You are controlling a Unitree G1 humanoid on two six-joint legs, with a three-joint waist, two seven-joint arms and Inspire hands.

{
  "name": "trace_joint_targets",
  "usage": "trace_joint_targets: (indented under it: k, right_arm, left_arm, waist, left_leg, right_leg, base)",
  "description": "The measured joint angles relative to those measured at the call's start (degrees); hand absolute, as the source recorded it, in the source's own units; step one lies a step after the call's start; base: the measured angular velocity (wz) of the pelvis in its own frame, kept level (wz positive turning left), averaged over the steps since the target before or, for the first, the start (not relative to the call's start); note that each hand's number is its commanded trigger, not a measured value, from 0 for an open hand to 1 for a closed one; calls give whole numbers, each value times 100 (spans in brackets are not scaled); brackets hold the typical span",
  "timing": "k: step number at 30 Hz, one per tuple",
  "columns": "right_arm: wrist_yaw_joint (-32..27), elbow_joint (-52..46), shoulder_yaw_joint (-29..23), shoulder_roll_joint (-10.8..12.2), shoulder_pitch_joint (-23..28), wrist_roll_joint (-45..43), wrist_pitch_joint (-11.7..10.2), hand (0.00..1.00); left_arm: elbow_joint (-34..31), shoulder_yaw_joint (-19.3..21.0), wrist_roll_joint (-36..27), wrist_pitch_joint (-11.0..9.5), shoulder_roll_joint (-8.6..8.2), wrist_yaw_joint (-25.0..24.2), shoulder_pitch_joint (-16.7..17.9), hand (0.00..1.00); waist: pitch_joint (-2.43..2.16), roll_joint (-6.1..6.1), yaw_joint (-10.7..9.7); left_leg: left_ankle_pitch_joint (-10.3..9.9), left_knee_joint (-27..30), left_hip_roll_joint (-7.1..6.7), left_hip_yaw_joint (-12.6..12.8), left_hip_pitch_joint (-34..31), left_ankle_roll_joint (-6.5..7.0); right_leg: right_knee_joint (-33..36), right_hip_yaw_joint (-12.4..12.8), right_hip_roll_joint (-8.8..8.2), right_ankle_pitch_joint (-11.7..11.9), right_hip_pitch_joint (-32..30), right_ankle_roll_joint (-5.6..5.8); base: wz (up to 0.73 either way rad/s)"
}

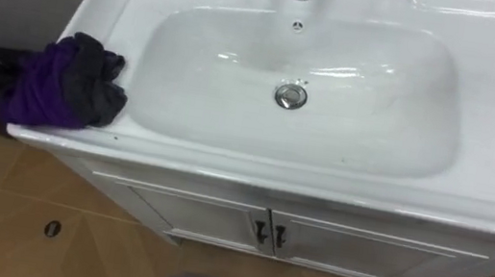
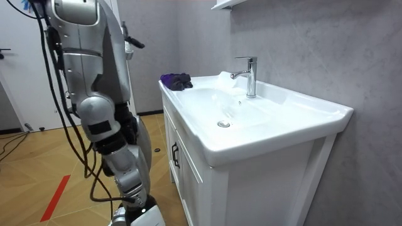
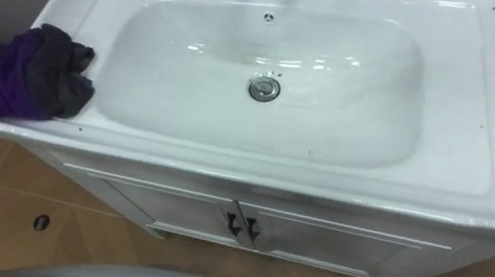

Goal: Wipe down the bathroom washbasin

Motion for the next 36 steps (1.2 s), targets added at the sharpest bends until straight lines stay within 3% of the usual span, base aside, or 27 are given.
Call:
trace_joint_targets:
  k: [2,5,10,13,14,18,20,25,28,32,36]
  right_arm:
    - [28,-14,-2,0,-39,19,12,0]
    - [42,-37,-9,-13,-89,22,19,0]
    - [139,-58,16,-127,-165,324,-3,0]
    - [222,-54,16,-134,-156,415,-2,0]
    - [240,-54,15,-136,-164,416,0,0]
    - [301,-52,11,-116,-226,423,-11,0]
    - [304,-39,9,-121,-229,412,-34,0]
    - [330,65,12,-125,-230,417,-93,0]
    - [396,166,11,-115,-248,356,-93,0]
    - [420,452,18,-94,-251,364,-83,0]
    - [421,474,54,7,-228,520,-50,0]
  left_arm:
    - [269,-3,-53,53,-4,13,182,0]
    - [484,-28,-193,123,-51,14,403,0]
    - [612,-306,-389,121,-311,-31,909,0]
    - [1133,-579,-686,115,-395,-22,958,0]
    - [1253,-650,-705,115,-433,-37,962,0]
    - [1815,-1079,-763,115,-862,-219,927,0]
    - [2243,-1306,-826,99,-887,-365,957,0]
    - [3287,-2345,-812,131,-945,-965,1031,0]
    - [3641,-2669,-806,148,-1040,-1338,1000,0]
    - [3846,-2983,-526,197,-1149,-1743,995,0]
    - [3989,-3136,-412,360,-1185,-2171,971,0]
  waist:
    - [0,34,91]
    - [12,-16,79]
    - [11,-86,103]
    - [13,-109,82]
    - [-7,-144,84]
    - [-5,-225,59]
    - [-2,-272,-19]
    - [30,-456,-204]
    - [36,-479,-418]
    - [38,-494,-483]
    - [93,-610,-570]
  left_leg:
    - [-6,5,-9,-42,-13,13]
    - [-9,111,-45,-133,-104,19]
    - [2,136,-80,-148,-135,38]
    - [4,143,-90,-153,-154,41]
    - [4,144,-94,-160,-155,41]
    - [5,131,-95,-180,-125,42]
    - [5,103,-98,-176,-75,42]
    - [-1,117,-82,-113,-80,50]
    - [-5,113,-91,-103,-90,63]
    - [13,62,-74,129,-13,91]
    - [12,-14,-74,203,92,92]
  right_leg:
    - [-6,-32,-5,-3,12,6]
    - [4,-178,-55,-36,26,19]
    - [19,-302,-88,-73,55,46]
    - [20,-336,-94,-80,57,50]
    - [21,-336,-96,-80,57,50]
    - [26,-407,-104,-80,90,48]
    - [0,-419,-103,-83,167,47]
    - [-2,-396,-104,-92,151,43]
    - [16,-466,-129,-97,157,54]
    - [38,-440,-169,-107,184,74]
    - [20,-340,-174,-119,240,91]
  base:
    - [13]
    - [29]
    - [14]
    - [8]
    - [0]
    - [2]
    - [6]
    - [-1]
    - [4]
    - [-5]
    - [-10]
